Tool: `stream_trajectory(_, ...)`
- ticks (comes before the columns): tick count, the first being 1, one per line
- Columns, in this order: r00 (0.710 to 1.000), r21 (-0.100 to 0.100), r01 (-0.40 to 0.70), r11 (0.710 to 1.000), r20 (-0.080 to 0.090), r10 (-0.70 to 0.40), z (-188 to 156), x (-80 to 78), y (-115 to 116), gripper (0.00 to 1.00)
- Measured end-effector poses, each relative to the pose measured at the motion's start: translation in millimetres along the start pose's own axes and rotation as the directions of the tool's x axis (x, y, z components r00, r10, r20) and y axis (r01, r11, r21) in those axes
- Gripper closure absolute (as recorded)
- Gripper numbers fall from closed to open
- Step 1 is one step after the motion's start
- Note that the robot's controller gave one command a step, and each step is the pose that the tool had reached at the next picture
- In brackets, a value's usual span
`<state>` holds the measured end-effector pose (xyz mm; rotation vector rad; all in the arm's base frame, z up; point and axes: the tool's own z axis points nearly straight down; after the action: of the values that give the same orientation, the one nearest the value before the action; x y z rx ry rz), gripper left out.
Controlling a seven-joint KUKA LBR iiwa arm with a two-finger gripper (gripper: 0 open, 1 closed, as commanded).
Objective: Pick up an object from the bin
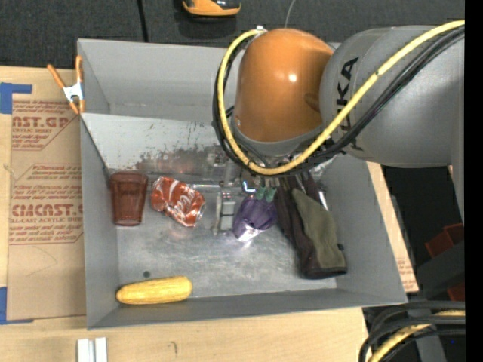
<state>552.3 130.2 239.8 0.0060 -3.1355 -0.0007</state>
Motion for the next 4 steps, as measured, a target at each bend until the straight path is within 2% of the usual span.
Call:
stream_trajectory(1,1.0,-0.001,-0.002,1.0,0.008,0.002,-5.1,-1.4,-0.8,0.0)
stream_trajectory(2,0.999,0.0,0.05,0.999,0.015,-0.05,55.9,-29.2,6.9,0.0)
stream_trajectory(3,0.999,-0.001,0.05,0.999,0.006,-0.05,114.4,-7.2,-14.2,0.0)
stream_trajectory(4,0.993,0.001,0.12,0.993,0.008,-0.12,118.0,-31.5,-12.1,0.0)
